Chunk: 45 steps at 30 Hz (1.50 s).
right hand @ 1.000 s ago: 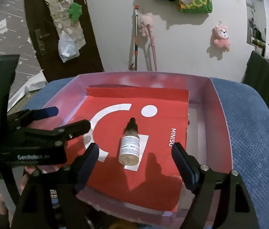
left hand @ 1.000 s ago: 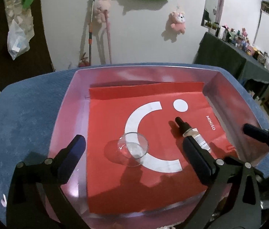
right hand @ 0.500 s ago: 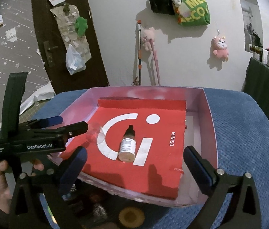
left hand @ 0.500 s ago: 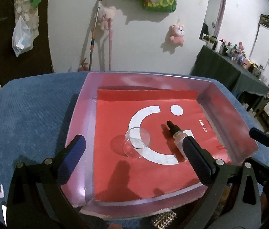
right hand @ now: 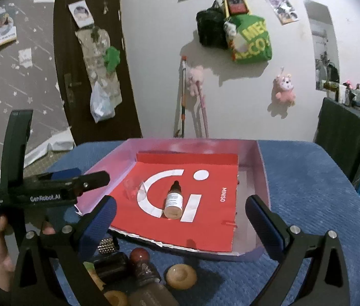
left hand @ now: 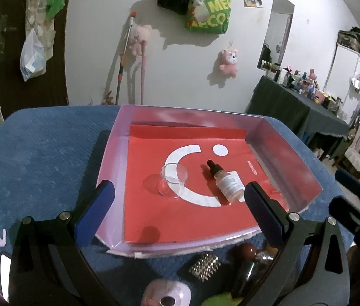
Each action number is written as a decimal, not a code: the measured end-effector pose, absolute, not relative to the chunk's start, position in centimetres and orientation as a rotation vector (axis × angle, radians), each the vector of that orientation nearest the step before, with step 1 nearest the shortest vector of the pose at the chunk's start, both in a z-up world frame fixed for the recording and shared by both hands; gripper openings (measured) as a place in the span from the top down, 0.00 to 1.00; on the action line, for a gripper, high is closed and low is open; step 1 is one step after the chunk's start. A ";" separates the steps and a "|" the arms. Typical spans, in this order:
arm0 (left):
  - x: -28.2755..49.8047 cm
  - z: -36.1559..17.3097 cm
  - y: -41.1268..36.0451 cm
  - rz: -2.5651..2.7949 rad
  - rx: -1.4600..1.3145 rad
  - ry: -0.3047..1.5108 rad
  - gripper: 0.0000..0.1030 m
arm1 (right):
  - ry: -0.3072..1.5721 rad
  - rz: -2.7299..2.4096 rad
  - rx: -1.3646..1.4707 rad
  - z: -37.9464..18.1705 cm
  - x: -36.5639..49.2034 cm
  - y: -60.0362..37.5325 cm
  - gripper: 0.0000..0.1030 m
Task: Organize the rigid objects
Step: 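Withdraw both tools from the box back toward the remaining objects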
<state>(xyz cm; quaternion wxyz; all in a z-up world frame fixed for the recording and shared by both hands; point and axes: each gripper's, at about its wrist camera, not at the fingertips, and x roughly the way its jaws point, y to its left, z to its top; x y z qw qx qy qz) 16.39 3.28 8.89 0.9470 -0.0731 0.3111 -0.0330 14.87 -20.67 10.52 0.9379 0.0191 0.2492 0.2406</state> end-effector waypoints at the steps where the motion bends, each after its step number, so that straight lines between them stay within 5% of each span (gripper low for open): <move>1: 16.0 8.9 3.1 -0.067 -0.144 0.630 0.00 | 0.497 0.487 0.042 10.6 14.5 -20.9 0.00; 26: 8.7 7.8 1.0 -0.098 -0.144 0.621 0.00 | 0.428 0.463 -0.004 9.5 7.6 -21.8 0.01; 45: 5.7 4.5 0.6 -0.110 -0.162 0.726 0.00 | 0.532 0.506 0.014 6.3 5.7 -22.5 0.29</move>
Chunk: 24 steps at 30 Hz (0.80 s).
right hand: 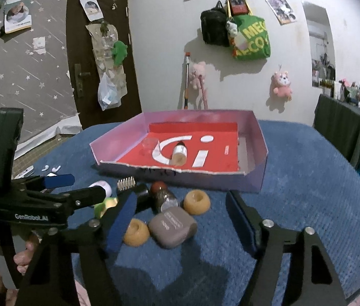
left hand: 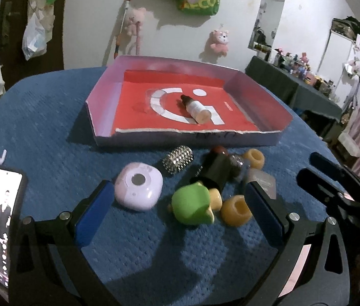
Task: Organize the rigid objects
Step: 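Withdraw both tools from the box back toward the remaining objects, then grasp the green toy figure with the left tool while the right tool grasps the grey-brown case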
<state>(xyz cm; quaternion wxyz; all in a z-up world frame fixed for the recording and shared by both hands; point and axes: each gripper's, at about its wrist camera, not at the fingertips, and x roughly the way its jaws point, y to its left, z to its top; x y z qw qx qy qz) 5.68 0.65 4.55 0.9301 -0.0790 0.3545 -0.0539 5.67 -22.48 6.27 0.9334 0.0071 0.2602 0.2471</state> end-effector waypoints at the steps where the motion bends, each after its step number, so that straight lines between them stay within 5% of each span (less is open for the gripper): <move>1: 5.6 4.5 0.7 -0.115 -0.163 0.726 0.00 | 0.542 0.511 0.020 6.1 5.7 -22.5 0.30; 24: 5.4 2.3 0.0 -0.158 -0.153 0.768 0.00 | 0.675 0.526 -0.005 2.7 6.1 -21.8 0.41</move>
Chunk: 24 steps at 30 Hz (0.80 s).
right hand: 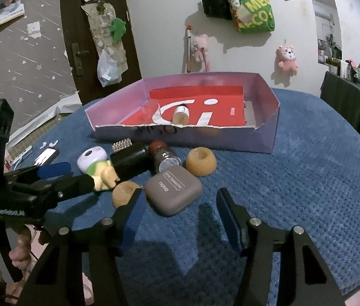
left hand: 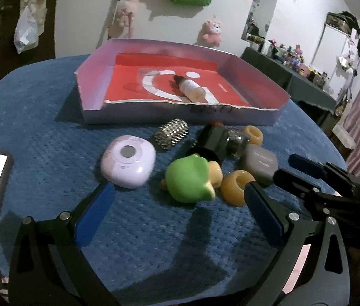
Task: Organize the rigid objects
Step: 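Grasp the green toy figure with the left tool while the right tool grasps the grey-brown case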
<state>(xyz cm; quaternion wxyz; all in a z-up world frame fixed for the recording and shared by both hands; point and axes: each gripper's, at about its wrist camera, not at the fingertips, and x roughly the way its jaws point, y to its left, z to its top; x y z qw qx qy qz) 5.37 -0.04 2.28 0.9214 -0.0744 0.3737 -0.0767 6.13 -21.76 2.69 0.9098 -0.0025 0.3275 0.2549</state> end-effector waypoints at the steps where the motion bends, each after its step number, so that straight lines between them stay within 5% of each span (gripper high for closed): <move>1: 5.5 2.2 -0.2 -0.161 -0.152 0.771 0.00 | 0.678 0.523 -0.009 2.6 6.2 -21.7 0.41; 13: 6.2 1.5 0.1 -0.188 -0.203 0.789 0.24 | 0.711 0.535 -0.070 2.0 7.2 -20.8 0.38; 24: 7.0 1.4 -0.4 -0.234 -0.210 0.783 0.34 | 0.712 0.524 -0.129 1.9 8.5 -18.9 0.30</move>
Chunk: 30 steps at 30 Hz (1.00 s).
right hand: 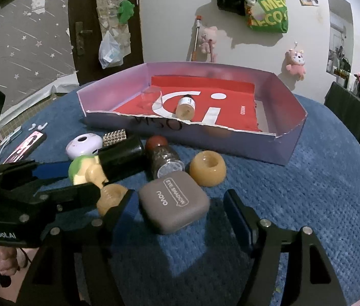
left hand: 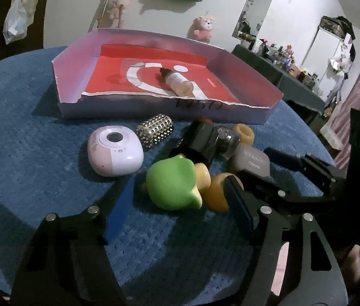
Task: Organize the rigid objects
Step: 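Grasp the green toy figure with the left tool while the right tool grasps the grey-brown case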
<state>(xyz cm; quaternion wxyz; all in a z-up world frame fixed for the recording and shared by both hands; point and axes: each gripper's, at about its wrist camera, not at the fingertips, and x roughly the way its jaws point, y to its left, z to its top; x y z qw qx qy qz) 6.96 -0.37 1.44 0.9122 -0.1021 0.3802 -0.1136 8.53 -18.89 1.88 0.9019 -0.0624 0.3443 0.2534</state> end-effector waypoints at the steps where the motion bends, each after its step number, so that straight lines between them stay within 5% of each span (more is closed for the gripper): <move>1: 7.0 1.4 -0.5 -0.236 -0.203 0.779 0.38 | 0.718 0.526 -0.122 1.8 8.6 -19.0 0.30; 10: 6.9 1.1 0.4 -0.273 -0.235 0.764 0.48 | 0.731 0.534 -0.135 1.3 8.4 -19.0 0.35; 30: 6.4 1.3 0.4 -0.294 -0.239 0.765 0.50 | 0.729 0.555 -0.042 1.6 8.1 -20.3 0.43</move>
